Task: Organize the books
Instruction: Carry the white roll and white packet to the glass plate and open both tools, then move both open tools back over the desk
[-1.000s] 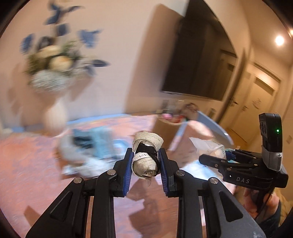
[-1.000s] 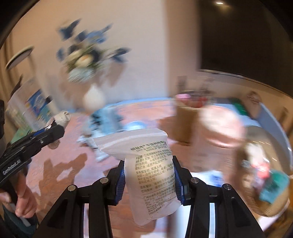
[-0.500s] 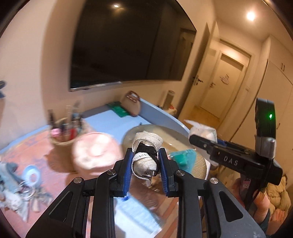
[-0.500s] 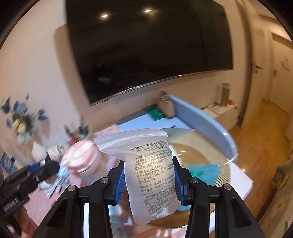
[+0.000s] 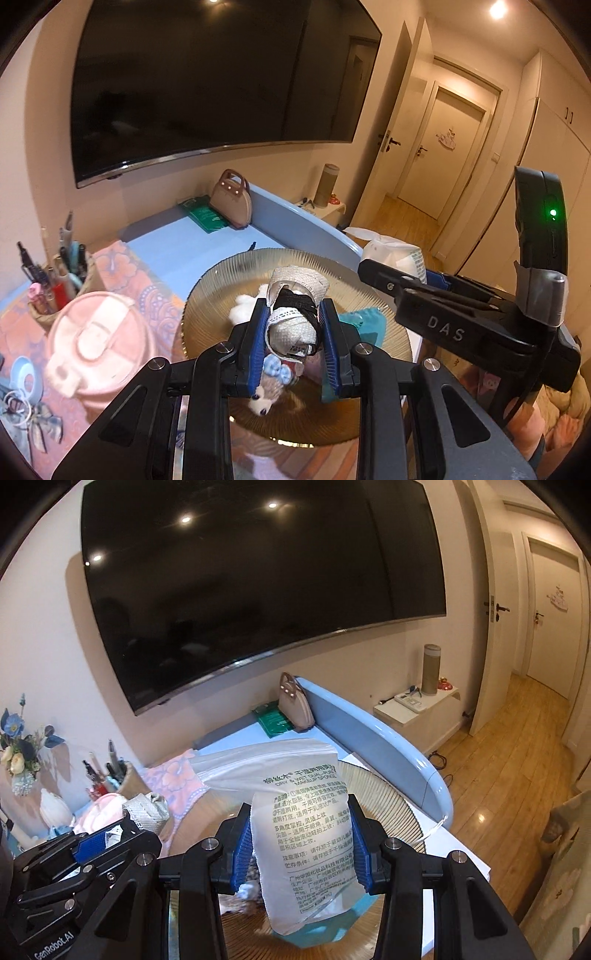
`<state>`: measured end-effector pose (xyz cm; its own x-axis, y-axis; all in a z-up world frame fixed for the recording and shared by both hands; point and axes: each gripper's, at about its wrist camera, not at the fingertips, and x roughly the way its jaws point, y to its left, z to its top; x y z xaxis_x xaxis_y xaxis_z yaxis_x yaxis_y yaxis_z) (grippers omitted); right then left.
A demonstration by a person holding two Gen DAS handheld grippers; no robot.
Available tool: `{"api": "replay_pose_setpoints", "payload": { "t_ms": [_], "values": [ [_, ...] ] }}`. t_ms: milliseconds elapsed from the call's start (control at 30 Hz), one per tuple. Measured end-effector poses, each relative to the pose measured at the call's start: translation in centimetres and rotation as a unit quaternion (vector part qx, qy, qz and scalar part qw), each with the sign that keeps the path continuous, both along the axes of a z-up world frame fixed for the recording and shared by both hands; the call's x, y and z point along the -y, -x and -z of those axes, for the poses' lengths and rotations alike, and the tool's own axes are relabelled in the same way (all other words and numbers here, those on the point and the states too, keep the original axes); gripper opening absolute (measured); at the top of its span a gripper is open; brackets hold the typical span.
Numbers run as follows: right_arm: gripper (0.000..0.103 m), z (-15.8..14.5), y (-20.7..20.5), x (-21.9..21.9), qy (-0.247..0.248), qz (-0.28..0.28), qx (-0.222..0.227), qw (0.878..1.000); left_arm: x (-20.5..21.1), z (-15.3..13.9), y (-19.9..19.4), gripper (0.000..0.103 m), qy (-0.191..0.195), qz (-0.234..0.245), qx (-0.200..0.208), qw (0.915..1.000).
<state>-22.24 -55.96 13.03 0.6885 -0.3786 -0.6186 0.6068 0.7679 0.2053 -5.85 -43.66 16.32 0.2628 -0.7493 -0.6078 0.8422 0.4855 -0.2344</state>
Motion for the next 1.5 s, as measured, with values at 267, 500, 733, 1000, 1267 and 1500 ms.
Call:
{"api": "replay_pose_setpoints", "payload": {
  "t_ms": [267, 500, 733, 1000, 1267, 1500],
  "values": [
    [0.066, 2.5, -1.1, 2.9, -0.044, 0.005, -0.012, 0.999, 2.0, 1.6, -0.8, 0.064, -0.019, -0.012, -0.004, 0.9997],
    [0.066, 2.1, 0.1, 2.5, -0.049, 0.012, -0.006, 0.999, -0.7, -0.2, -0.2, 0.075, 0.007, -0.009, -0.001, 0.9999],
    [0.066, -1.1, -0.4, -3.5, -0.013, -0.045, -0.003, 0.999, -7.9, -3.5, 0.3, 0.075, 0.026, -0.046, 0.016, 0.9985],
    [0.067, -4.6, -2.7, -13.3, 0.008, -0.162, 0.024, 0.986, -20.9, -7.8, 0.4, 0.076, 0.017, -0.158, 0.086, 0.9836],
    [0.067, -3.5, -7.6, -24.9, -0.028, -0.282, 0.027, 0.959, -33.9, -9.3, -0.1, 0.08, 0.007, -0.279, 0.122, 0.9524],
    [0.067, 1.9, -12.3, -32.9, -0.04, -0.322, -0.004, 0.946, -39.6, -2.1, -2.0, 0.085, -0.019, -0.358, 0.11, 0.9272]
  ]
}}
